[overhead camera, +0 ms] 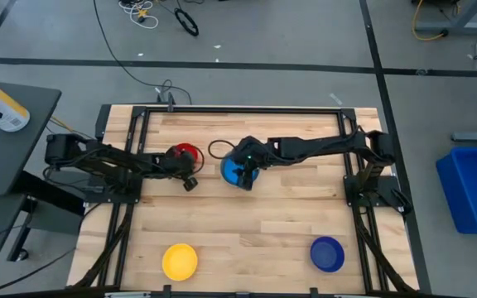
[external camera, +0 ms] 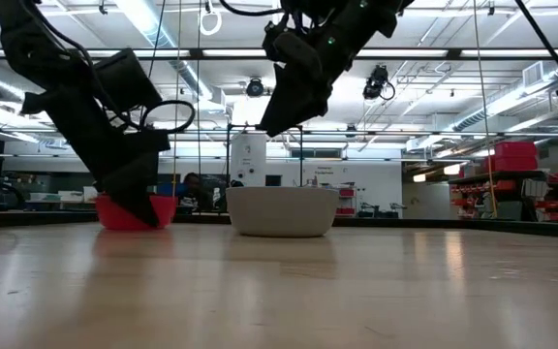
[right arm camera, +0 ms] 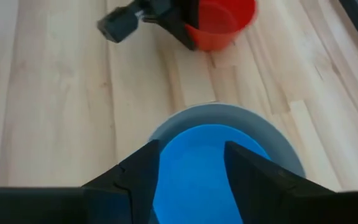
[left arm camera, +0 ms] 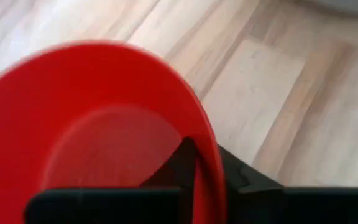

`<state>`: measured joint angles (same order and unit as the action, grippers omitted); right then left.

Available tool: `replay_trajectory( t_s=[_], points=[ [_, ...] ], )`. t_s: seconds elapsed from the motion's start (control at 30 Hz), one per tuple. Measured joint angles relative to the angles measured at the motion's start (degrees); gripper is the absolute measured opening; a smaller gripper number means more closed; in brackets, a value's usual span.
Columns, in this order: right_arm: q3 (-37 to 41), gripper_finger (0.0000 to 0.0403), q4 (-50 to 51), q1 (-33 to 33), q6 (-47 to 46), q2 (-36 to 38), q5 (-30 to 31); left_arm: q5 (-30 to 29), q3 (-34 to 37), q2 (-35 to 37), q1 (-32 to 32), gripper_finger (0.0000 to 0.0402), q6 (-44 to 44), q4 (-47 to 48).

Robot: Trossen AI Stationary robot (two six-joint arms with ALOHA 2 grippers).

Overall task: Nest bowls inside each other
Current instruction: Stack the red bowl on the light blue bowl

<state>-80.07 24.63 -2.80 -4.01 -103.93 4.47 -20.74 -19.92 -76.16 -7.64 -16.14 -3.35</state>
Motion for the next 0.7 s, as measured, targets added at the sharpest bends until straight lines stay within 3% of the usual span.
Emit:
replay_trajectory(
  t_s=[0.2,0.33,0.53,0.7],
  points=[
    [0.24,0.0172,-0.26,1.53,3.25,2.81,-0.04,-2.81,0.01,1.50,1.76,0.0008,3.16,-4.50],
    [5.21,0.0159,-8.43,1.76,6.66,11.05,1.61,-2.95,0.08,1.60,2.15,0.0007,3.70,-4.73],
    [23.94,0.0143,-22.22,-0.57,6.56,32.54,4.13,-0.15,-0.28,1.57,4.24,0.0007,8.30,-12.57],
    [39.96,0.0142,-27.02,-0.57,1.09,46.97,9.99,1.92,-8.53,0.81,5.90,0.0007,12.89,-9.49]
  ],
)
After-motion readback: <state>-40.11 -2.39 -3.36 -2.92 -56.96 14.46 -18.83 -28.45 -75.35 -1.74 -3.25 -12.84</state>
